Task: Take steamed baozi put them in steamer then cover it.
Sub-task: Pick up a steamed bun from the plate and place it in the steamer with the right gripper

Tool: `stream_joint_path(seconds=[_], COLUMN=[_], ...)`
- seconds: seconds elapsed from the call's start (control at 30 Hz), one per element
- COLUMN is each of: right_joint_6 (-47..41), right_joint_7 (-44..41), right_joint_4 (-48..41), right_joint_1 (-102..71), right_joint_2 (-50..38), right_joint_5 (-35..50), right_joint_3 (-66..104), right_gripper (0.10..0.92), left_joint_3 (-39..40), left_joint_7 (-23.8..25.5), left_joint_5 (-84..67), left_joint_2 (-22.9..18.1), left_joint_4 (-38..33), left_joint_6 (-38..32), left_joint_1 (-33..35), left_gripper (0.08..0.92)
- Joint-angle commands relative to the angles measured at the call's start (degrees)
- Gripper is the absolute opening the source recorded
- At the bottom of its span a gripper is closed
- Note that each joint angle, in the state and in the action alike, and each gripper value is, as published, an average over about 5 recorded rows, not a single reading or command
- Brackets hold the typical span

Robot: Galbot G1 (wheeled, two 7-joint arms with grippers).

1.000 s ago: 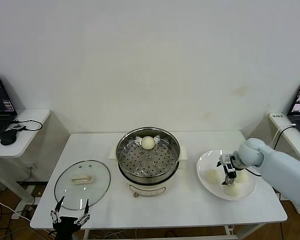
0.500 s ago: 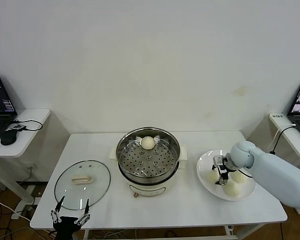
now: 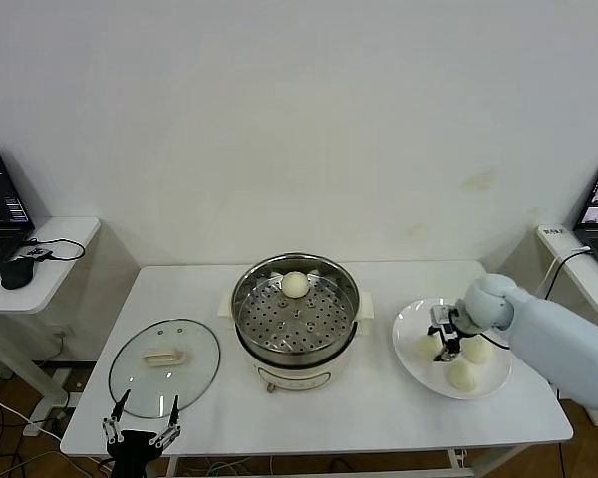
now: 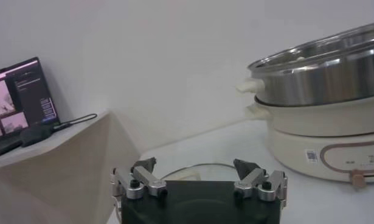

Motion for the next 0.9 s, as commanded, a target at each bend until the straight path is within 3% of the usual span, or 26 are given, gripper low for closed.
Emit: stream_joint_path(seconds=[0.03,0.2,0.43,0.67,0.9], right_joint_6=[-1.7,-4.7,-9.7,-14.3,-17.2], right_joint_7=[-0.9,-0.6,2.6,7.3,10.2], right_joint_4=[4.7,7.8,8.3,3.4,-4.3], right_joint_1=[11.4,28.4,43.6,39.3,31.8], right_joint_2=[-3.7,-1.8,10.0,24.1,35.6], right_joint_5=[6.9,15.4,26.9,34.5,35.4], right_joint_3=[-5.1,-14.6,-25.3,-25.8,-24.4], right_gripper=[0.627,0.628,0.635,0.636,0.636], left_joint_3=[0.0,0.1,0.1,-0.5,-1.5], left_joint_7=[0.0,-0.1,-0.1,0.0,0.0], left_joint_5=[0.0,0.0,-0.2,-0.6,-0.9], left_joint_2=[0.1,0.3,0.4,0.3,0.1], left_joint_4=[0.0,0.1,0.2,0.2,0.5], left_joint_6=[0.0,-0.2,-0.2,-0.1,-0.1], left_joint_1=[0.0,0.0,-0.5,-0.9,-1.2], left_gripper=[0.823,0.823,0.823,0.823,0.823])
